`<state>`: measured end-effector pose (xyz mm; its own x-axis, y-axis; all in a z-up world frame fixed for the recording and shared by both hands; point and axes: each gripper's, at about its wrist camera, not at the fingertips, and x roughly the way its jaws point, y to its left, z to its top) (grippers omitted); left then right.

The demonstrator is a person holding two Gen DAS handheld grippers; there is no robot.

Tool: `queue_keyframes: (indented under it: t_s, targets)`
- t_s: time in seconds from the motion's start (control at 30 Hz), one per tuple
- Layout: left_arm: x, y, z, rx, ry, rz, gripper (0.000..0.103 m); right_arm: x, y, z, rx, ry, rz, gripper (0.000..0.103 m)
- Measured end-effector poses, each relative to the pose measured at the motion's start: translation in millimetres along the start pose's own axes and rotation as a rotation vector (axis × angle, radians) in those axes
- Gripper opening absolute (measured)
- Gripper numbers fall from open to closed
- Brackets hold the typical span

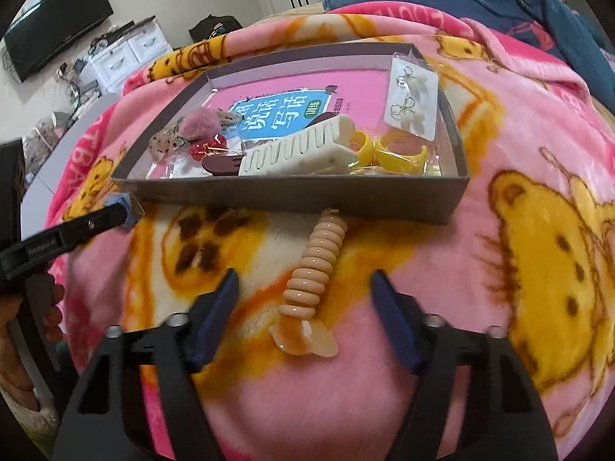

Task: Organize jewelry
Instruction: 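Grasp the small blue box with left tool while right tool grasps the beige coiled hair tie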

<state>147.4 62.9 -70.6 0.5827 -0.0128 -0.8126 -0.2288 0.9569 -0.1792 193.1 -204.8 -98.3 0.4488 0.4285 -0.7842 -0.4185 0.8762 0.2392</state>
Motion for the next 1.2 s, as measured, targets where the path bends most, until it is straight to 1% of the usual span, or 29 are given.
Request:
queue_keyframes:
  t_s: [0.03, 0.07, 0.1, 0.17, 0.2, 0.23, 0.27, 0.33, 0.47, 0.57, 0.67, 0.77, 0.87, 1.0, 1.2]
  targets:
    - [2.7, -0.5, 0.8, -0.002, 0.0, 0.01, 0.093, 0.6, 1.3, -0.4, -0.015, -0.002, 0.001, 0.042]
    - [4.6, -0.8, 1.1, -0.001, 0.001, 0.015, 0.093, 0.8, 4.2, -1.9, -0.038, 0.0, 0.015, 0.027]
    - [7.0, -1.9, 1.8, 0.003, -0.001, 0.021, 0.093, 1.6, 6.4, -2.4, -0.055, 0.005, 0.02, 0.018]
    - [10.6, -3.4, 3.0, 0.006, -0.007, 0.035, 0.093, 0.5, 14.9, -3.8, -0.106, 0.011, 0.035, 0.017]
    - [12.9, -4.6, 3.1, 0.014, -0.009, 0.053, 0.088, -1.2, 20.0, -5.1, -0.128, 0.009, 0.047, 0.017]
    - [14.6, -6.2, 2.6, 0.026, -0.009, 0.07, 0.074, -2.6, 24.4, -6.2, -0.139, 0.013, 0.074, 0.017]
    - [15.2, -7.1, 2.2, 0.037, -0.009, 0.078, 0.066, -3.7, 27.5, -7.2, -0.143, 0.017, 0.095, 0.017]
    - [13.4, -9.1, 0.6, 0.057, -0.015, 0.072, 0.036, -7.2, 35.5, -9.6, -0.154, 0.025, 0.155, 0.017]
    - [8.2, -9.1, -1.9, 0.066, -0.016, 0.058, 0.036, -15.8, 47.7, -10.0, -0.158, 0.029, 0.23, 0.017]
    - [-3.1, -6.8, -4.8, 0.051, -0.022, 0.023, 0.036, -27.5, 55.3, -5.4, -0.175, 0.004, 0.251, 0.017]
    - [-18.5, -4.4, -6.5, 0.04, -0.048, 0.004, 0.036, -38.9, 57.4, 0.7, -0.174, -0.025, 0.269, 0.017]
    - [-35.1, -3.9, -6.1, 0.029, -0.068, -0.034, 0.036, -49.3, 57.2, 6.2, -0.168, -0.05, 0.281, 0.017]
    - [-47.3, -11.3, -4.0, 0.048, -0.097, -0.035, 0.036, -57.7, 55.8, 14.3, -0.168, -0.076, 0.281, 0.017]
    - [-61.7, -25.0, 3.3, 0.078, -0.133, -0.053, 0.036, -65.2, 49.8, 24.3, -0.152, -0.111, 0.273, 0.017]
    - [-67.5, -43.1, 18.0, 0.108, -0.159, -0.068, 0.036, -76.5, 33.2, 40.7, -0.121, -0.167, 0.256, 0.017]
